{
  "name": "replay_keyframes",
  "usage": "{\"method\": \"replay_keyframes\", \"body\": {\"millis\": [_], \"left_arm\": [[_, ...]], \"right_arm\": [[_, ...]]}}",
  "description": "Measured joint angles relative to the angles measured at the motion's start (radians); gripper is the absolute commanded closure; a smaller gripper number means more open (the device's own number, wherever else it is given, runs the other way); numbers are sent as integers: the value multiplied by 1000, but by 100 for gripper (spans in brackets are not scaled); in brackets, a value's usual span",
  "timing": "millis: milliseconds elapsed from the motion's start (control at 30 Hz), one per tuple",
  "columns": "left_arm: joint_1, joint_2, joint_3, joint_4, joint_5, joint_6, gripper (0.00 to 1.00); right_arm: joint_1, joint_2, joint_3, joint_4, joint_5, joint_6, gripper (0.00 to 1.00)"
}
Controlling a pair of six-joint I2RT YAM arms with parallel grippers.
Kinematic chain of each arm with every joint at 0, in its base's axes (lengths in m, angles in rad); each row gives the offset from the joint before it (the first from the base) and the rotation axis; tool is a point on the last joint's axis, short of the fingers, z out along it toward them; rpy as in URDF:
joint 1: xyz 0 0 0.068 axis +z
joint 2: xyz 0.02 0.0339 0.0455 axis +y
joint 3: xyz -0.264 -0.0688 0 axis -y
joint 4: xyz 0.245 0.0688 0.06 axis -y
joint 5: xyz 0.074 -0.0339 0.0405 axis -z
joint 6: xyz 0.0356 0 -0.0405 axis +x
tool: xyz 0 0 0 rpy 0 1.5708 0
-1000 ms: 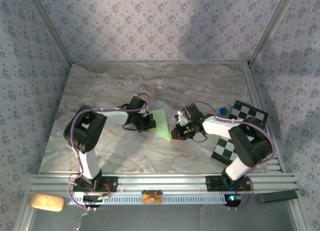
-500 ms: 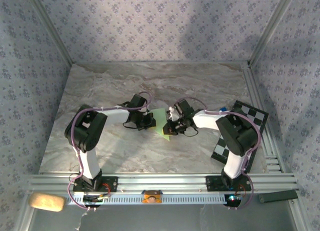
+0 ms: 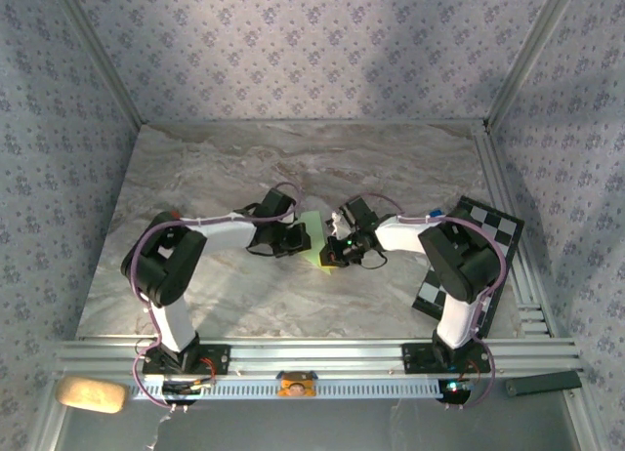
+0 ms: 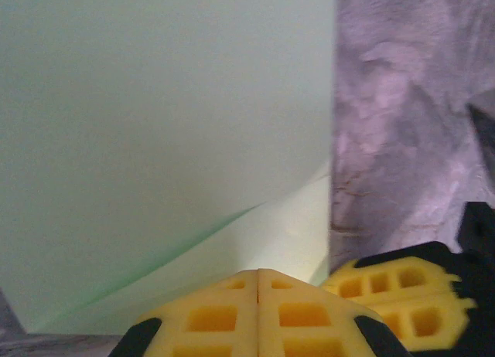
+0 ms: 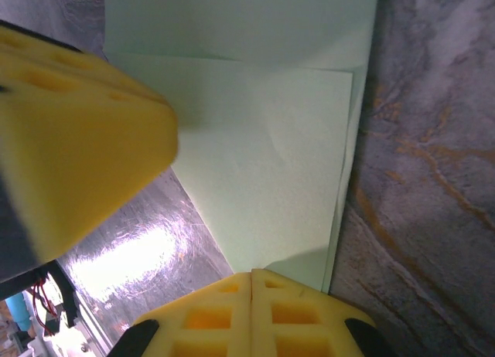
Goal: Fold a paper plane with a square sheet of paper (pick it up from the middle)
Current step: Third fold the triangle at the center of the table.
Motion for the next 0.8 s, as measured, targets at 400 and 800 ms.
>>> {"method": "replay_keyframes", "body": {"millis": [400, 800], "left_arm": [[48, 7, -47, 57, 37, 19, 94], [139, -7, -86, 92, 77, 86, 92]], "right_arm": [[8, -1, -13, 44, 8, 19, 100], [15, -1, -20, 72, 13, 24, 100]]}}
